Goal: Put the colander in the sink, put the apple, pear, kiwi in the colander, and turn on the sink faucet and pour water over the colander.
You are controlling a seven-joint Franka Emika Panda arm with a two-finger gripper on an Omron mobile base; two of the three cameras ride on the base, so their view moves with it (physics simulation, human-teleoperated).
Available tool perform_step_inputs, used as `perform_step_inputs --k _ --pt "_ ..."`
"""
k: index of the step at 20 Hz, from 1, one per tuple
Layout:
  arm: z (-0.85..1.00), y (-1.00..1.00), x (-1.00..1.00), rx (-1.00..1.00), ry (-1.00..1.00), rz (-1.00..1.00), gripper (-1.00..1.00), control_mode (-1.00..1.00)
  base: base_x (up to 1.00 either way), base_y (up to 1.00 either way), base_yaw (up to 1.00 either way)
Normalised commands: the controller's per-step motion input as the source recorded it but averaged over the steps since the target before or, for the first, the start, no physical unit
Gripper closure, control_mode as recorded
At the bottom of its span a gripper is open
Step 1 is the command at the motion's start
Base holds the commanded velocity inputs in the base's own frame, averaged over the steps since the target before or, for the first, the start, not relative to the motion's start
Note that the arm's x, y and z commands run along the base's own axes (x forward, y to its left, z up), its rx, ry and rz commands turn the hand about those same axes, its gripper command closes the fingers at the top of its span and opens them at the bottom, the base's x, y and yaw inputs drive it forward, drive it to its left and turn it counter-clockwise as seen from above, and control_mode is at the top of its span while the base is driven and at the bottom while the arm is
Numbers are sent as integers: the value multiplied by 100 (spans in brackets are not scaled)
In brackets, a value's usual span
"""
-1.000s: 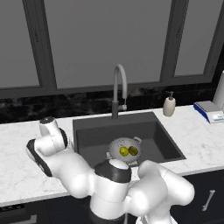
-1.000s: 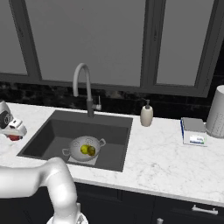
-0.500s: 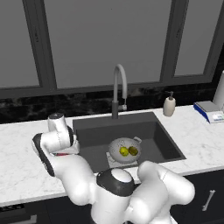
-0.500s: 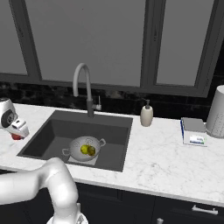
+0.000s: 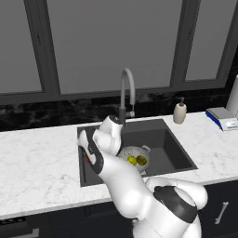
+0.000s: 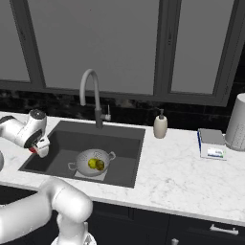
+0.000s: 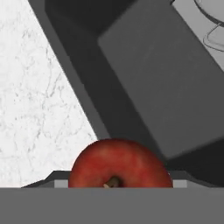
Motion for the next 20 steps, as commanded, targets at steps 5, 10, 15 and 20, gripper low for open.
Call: perform_step_inputs --k 5,10,15,20 --pt "65 -100 -15 2 0 -41 100 -100 0 0 0" --pt "36 -100 -2 0 1 -35 100 -100 0 0 0" --pt "21 -100 0 6 13 -12 100 -100 0 0 0" --pt "6 -100 3 8 17 5 100 -100 0 0 0"
